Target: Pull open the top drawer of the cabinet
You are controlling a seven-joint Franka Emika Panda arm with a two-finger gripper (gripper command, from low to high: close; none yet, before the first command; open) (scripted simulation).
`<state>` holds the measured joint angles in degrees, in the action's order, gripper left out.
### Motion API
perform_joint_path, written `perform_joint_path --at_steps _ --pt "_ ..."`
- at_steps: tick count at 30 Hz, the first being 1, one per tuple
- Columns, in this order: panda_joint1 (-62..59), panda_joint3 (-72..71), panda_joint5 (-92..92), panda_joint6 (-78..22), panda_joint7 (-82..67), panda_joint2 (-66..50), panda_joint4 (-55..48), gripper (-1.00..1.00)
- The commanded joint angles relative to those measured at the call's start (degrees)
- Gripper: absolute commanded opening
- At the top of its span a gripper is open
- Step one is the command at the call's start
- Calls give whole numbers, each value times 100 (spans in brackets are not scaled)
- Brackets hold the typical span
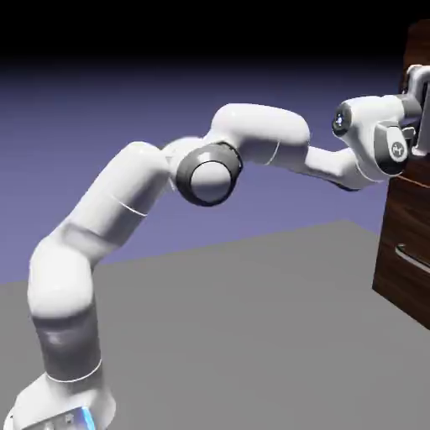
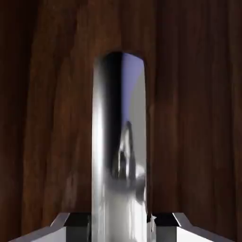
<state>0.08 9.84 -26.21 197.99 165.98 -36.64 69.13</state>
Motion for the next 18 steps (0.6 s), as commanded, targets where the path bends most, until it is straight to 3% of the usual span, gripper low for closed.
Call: perform_joint_path --at_steps 1,18 --pt "102 137 50 86 3 116 209 -100" --pt "2842 3164 395 1334 26 1870 3422 -100"
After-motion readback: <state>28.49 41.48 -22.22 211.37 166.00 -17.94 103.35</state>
